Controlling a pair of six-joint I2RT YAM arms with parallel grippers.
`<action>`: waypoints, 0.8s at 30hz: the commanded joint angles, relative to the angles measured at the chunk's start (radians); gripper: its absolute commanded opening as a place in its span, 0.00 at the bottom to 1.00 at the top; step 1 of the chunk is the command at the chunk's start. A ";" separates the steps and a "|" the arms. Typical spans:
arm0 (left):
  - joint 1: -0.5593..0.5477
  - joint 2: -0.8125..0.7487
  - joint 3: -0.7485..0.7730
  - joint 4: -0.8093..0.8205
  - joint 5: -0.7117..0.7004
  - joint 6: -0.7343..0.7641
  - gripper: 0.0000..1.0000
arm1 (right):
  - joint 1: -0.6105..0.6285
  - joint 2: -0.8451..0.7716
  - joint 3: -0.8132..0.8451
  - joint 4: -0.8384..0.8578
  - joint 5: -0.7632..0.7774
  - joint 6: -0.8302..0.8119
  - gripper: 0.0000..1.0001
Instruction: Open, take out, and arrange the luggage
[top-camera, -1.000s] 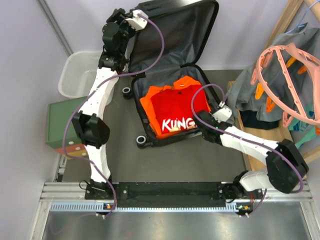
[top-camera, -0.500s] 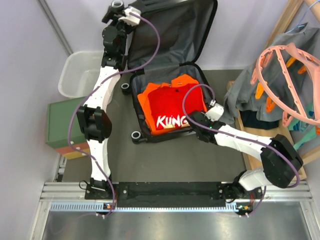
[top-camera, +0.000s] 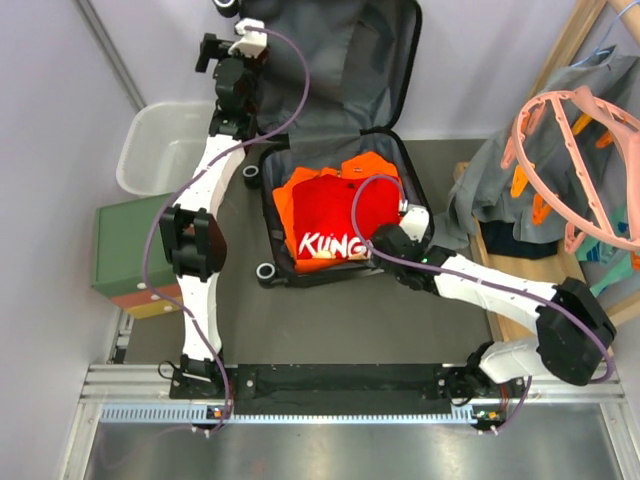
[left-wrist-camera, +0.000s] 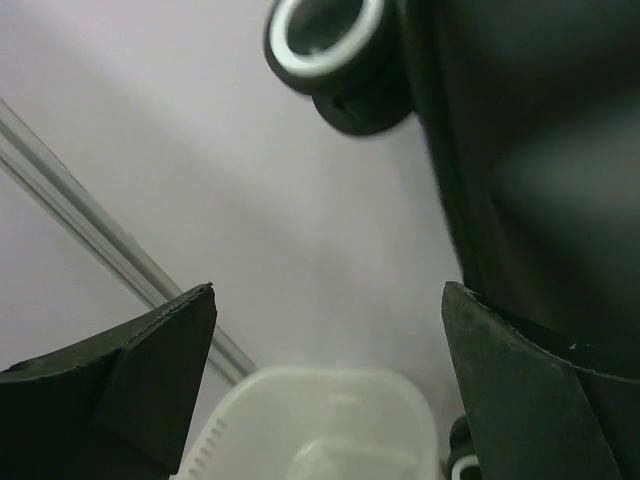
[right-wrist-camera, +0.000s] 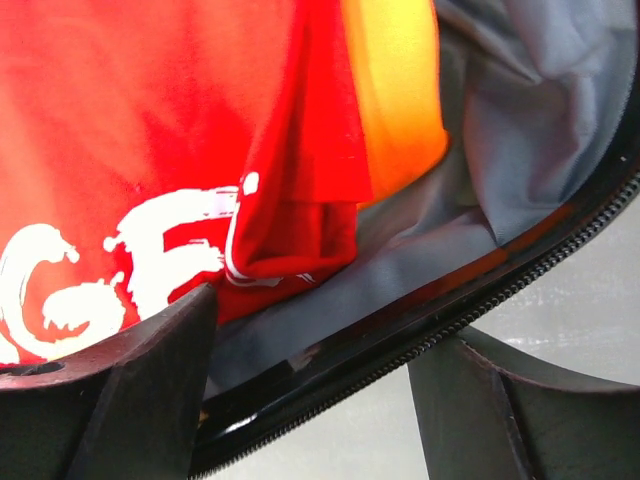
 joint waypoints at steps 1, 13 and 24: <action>-0.009 -0.013 -0.064 -0.151 0.038 -0.034 0.99 | 0.071 -0.132 0.097 0.051 -0.105 -0.384 0.70; -0.010 -0.178 -0.167 -0.424 0.241 -0.154 0.99 | 0.079 -0.186 0.212 0.007 -0.354 -0.763 0.70; -0.016 -0.419 -0.307 -0.918 1.073 -0.188 0.80 | 0.039 -0.173 0.319 -0.244 -0.710 -1.110 0.67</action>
